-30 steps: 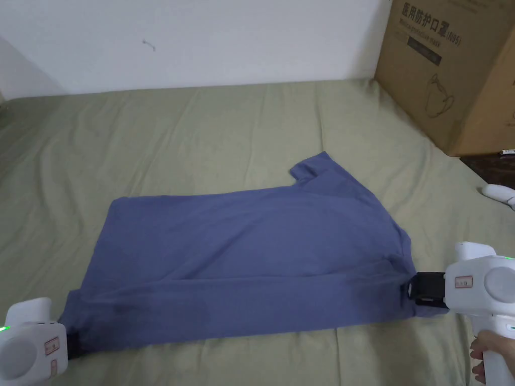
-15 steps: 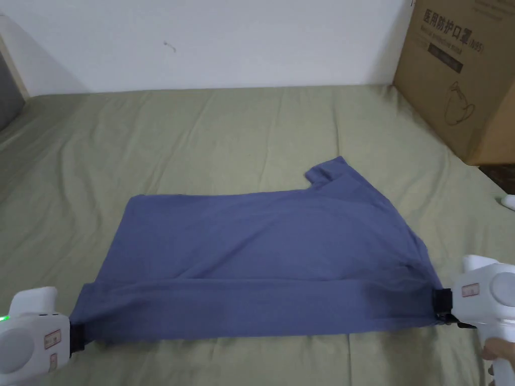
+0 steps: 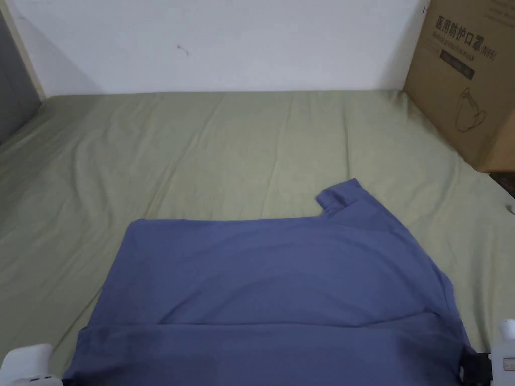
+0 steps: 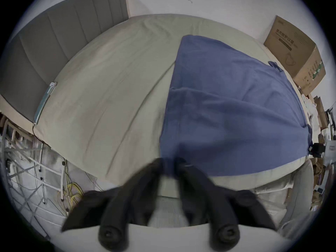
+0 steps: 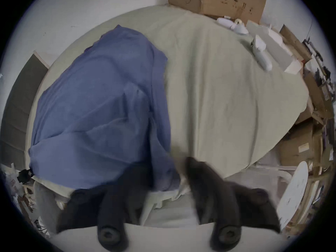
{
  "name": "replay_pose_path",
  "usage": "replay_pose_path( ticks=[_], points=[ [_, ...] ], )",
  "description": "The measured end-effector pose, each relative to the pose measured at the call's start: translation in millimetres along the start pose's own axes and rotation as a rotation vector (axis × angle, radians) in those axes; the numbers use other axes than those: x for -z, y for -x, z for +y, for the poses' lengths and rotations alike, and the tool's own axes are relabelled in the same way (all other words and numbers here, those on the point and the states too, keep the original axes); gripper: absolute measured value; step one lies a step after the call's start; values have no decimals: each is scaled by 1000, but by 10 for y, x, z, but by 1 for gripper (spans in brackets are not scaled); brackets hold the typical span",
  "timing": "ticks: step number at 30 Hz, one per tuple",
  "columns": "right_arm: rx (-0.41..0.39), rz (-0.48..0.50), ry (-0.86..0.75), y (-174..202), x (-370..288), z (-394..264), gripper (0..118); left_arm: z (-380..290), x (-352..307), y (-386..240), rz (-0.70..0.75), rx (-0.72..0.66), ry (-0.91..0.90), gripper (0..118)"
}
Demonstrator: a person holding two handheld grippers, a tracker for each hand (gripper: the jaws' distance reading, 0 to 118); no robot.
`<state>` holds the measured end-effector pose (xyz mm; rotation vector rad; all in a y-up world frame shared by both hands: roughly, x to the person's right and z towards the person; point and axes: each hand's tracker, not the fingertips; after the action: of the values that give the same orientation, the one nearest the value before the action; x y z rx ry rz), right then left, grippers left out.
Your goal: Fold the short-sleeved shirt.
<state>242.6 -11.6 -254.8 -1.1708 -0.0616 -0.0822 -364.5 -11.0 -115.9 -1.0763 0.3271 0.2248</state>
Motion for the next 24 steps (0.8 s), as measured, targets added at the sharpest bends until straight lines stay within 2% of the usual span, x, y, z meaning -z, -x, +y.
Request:
replay_pose_path(
  ticks=[1,2,3,6,7,8,9,10,11,12,13,15,17,19,21,23,24],
  points=[
    [-18,-21,-9,23,-83,75,80,65,-72,-28,23,10,-6,57],
    [-30,-6,-38,43,-157,133,89,131,-135,-39,34,34,-34,80],
    [-53,15,-91,84,-274,222,89,206,-215,-66,38,43,-64,92],
    [-122,28,-162,279,-528,491,89,472,-466,-201,38,49,-172,95],
    [-157,50,-193,385,-598,599,86,587,-526,-265,18,27,-208,92],
    [-178,62,-206,467,-622,676,78,670,-553,-315,-12,8,-227,81],
    [-209,72,-215,569,-622,770,61,767,-556,-382,-64,7,-257,58],
    [-236,65,-222,702,-604,832,23,862,-482,-467,-100,19,-266,14],
    [-230,58,-227,796,-521,877,3,930,-370,-548,-91,23,-248,0],
    [-228,55,-231,873,-430,924,3,971,-279,-633,-80,31,-238,0],
    [-188,75,-195,910,-311,951,0,993,-175,-712,-86,61,-221,0],
    [-128,157,-139,915,8,1021,0,1038,-46,-824,-106,77,-205,0],
    [-147,143,-103,997,203,1179,0,1079,95,-889,-122,77,-131,0],
    [-138,120,-99,1023,343,1445,0,1173,158,-959,-91,118,-135,0],
    [-61,176,-102,974,401,1750,0,1278,193,-971,-58,139,-143,0],
    [-61,136,-139,977,441,2052,0,1422,223,-939,-75,109,-143,0],
    [-102,109,-171,977,476,2223,1,1495,249,-918,-89,80,-134,0]
  ],
)
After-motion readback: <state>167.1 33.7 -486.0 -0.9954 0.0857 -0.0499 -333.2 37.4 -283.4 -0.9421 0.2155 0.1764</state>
